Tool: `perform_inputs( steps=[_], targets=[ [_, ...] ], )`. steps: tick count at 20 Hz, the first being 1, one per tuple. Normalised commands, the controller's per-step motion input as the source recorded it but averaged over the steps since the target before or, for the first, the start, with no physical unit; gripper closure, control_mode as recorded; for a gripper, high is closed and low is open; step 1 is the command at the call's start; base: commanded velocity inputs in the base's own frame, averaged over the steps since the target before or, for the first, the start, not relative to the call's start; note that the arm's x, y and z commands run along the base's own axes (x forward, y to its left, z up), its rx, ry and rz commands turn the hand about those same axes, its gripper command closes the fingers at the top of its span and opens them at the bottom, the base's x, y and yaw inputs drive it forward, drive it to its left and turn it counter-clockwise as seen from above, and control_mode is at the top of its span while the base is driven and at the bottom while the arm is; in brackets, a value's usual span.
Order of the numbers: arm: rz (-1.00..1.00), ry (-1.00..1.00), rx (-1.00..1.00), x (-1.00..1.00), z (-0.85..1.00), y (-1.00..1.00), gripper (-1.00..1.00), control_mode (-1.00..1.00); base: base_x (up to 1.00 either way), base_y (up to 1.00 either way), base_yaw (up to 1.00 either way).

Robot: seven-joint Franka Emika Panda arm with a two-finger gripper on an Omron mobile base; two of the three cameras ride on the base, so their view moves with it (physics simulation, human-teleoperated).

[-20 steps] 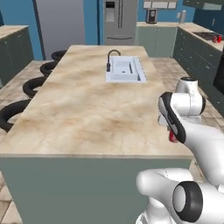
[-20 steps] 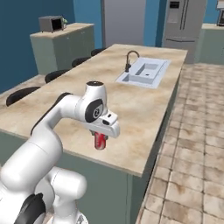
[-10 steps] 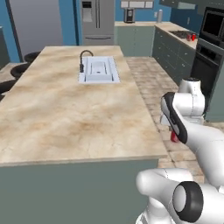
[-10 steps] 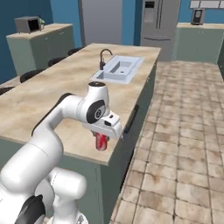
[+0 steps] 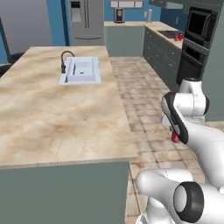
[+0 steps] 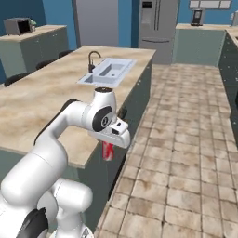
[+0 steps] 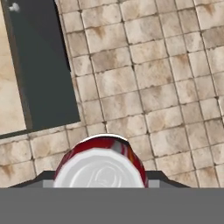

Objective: Four empty soda cans are scattered around the kitchen. Gather all the cans and cluster them next to the stove for recycling.

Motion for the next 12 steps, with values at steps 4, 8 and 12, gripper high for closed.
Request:
perform_inputs(
  steps=[4, 8, 12],
  targets=[
    [0.00, 0.00, 0.00, 0.00, 0.00, 0.00, 1.00, 1.00, 0.15, -0.60, -0.03],
    [0.00, 0.00, 0.00, 0.00, 0.00, 0.00, 1.00, 1.00, 0.20, -0.61, 0.00],
    [0.00, 0.00, 0.00, 0.00, 0.00, 0.00, 1.00, 1.00, 0.23, -0.60, 0.00]
  ],
)
